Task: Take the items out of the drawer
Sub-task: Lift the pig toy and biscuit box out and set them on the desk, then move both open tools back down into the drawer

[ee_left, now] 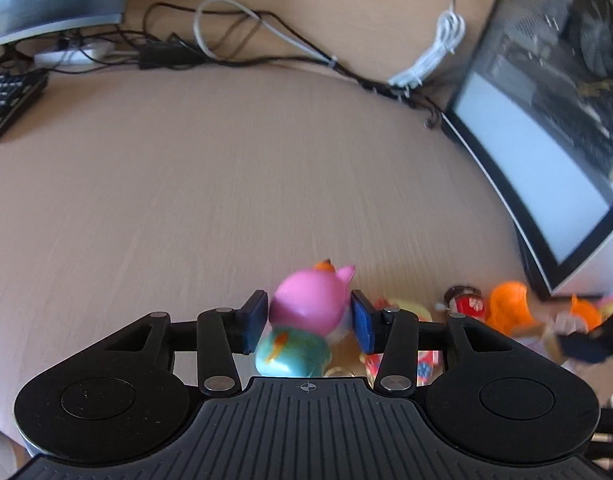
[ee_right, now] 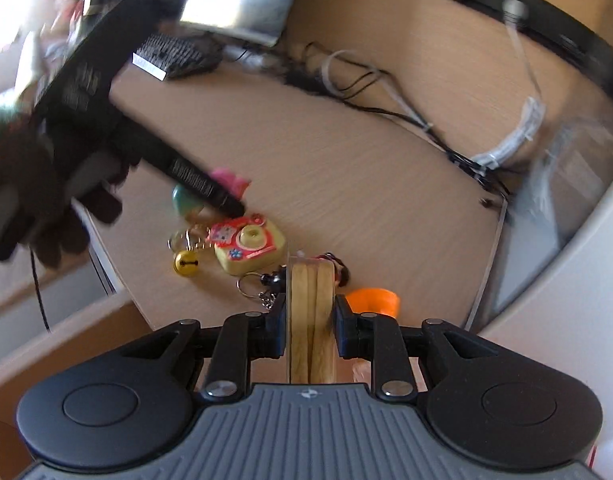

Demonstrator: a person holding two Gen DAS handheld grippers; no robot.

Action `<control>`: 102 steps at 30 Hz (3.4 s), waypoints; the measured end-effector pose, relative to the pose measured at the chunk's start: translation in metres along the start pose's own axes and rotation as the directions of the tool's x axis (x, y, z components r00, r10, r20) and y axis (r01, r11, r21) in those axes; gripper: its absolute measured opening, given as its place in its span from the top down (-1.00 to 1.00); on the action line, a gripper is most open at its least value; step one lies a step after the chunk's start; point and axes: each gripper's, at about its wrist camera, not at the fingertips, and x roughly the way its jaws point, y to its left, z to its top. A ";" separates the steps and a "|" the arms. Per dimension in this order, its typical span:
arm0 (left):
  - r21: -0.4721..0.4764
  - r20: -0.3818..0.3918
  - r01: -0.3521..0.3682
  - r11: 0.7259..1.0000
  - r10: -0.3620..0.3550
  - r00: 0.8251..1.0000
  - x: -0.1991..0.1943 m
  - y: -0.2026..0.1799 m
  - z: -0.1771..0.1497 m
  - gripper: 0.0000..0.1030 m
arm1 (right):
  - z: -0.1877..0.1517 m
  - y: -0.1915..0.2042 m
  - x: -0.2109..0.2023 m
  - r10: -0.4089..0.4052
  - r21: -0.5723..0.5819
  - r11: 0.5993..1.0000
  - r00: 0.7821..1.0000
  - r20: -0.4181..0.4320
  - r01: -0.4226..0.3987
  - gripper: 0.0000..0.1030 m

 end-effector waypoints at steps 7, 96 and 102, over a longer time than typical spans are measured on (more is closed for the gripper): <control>0.078 -0.022 0.003 0.997 -0.002 1.000 -0.006 -0.006 0.006 0.06 | 0.008 0.017 0.036 -0.028 -0.078 0.997 0.999 -0.046 0.024 0.57; 0.048 -0.372 0.275 0.960 -0.238 0.897 -0.020 -0.090 -0.140 0.14 | -0.151 0.017 0.029 0.194 0.418 0.908 0.919 -0.345 -0.035 -0.38; 0.029 -0.369 0.262 0.965 -0.234 0.899 -0.022 -0.083 -0.141 0.14 | -0.137 0.029 0.026 0.182 0.353 0.933 0.933 -0.309 -0.065 -0.38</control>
